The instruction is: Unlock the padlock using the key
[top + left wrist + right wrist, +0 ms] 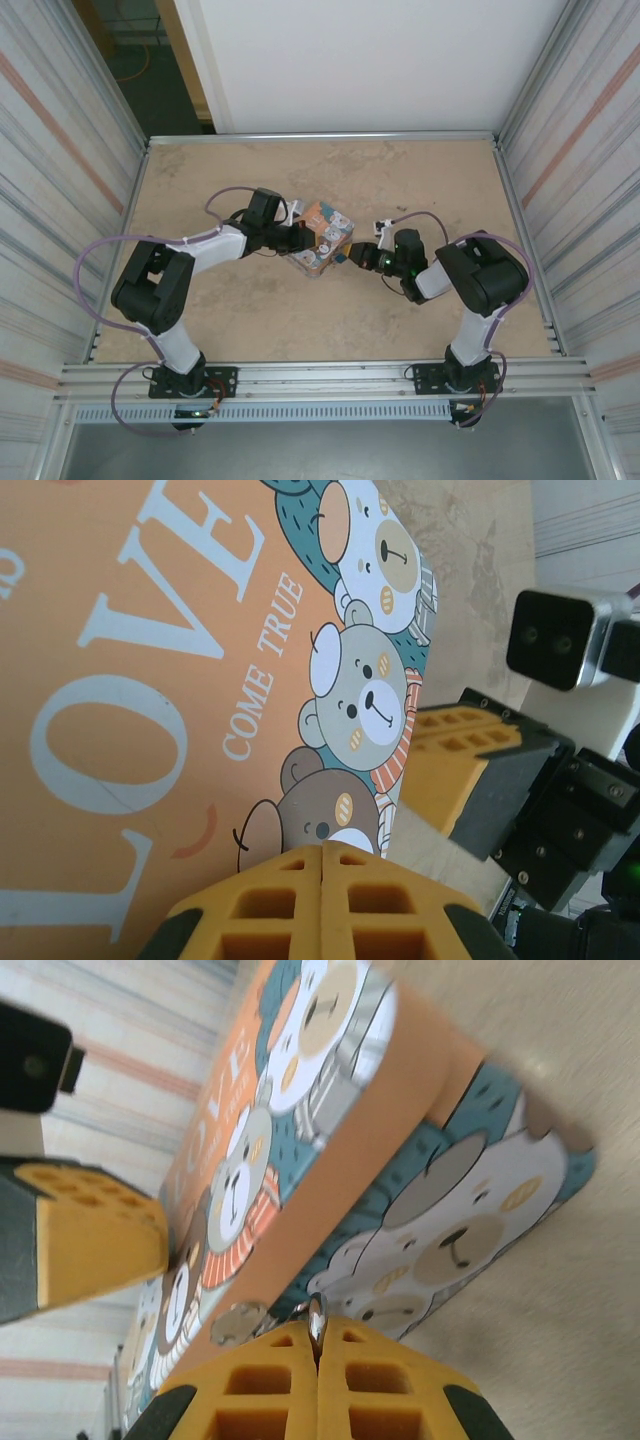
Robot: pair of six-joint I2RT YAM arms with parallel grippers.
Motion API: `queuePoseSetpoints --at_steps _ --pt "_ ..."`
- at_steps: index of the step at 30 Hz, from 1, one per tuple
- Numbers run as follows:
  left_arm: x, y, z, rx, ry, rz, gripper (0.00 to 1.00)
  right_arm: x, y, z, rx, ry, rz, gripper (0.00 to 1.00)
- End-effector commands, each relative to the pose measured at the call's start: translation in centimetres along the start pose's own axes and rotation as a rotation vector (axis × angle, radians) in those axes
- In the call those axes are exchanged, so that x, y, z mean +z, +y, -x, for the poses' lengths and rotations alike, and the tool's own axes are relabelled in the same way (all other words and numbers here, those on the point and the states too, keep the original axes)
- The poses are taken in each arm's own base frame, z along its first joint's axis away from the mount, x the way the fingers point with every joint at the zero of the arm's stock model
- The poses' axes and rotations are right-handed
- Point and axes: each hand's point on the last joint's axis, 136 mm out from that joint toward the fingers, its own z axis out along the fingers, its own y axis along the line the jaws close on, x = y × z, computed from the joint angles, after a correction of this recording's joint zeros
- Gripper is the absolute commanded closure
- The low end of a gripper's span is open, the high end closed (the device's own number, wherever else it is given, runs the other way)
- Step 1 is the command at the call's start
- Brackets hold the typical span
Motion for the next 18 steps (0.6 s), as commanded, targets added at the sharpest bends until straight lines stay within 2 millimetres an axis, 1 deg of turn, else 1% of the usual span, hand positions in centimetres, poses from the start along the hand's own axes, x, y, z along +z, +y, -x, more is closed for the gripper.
queuePoseSetpoints --at_steps 1,3,6,8,12,18 --pt "0.5 3.8 -5.0 -0.124 0.143 0.127 0.95 -0.5 0.9 2.3 -0.015 -0.100 0.022 1.00" --pt "0.4 3.7 -5.0 -0.124 0.142 0.125 0.95 -0.7 0.8 2.5 -0.020 -0.113 0.014 1.00" --pt "0.3 3.5 -4.8 -0.119 0.135 0.119 0.94 -1.1 0.5 2.3 -0.032 -0.109 -0.012 1.00" --pt "0.2 3.1 -4.5 -0.114 0.128 0.109 0.91 -1.5 0.3 2.2 -0.046 -0.103 -0.038 1.00" --pt "-0.3 2.0 -3.8 -0.096 0.106 0.088 0.86 -2.3 0.3 1.9 -0.076 -0.084 -0.082 1.00" --pt "-2.0 -0.4 -2.0 -0.046 0.045 0.056 0.76 -3.4 1.2 2.2 -0.124 -0.061 -0.125 1.00"
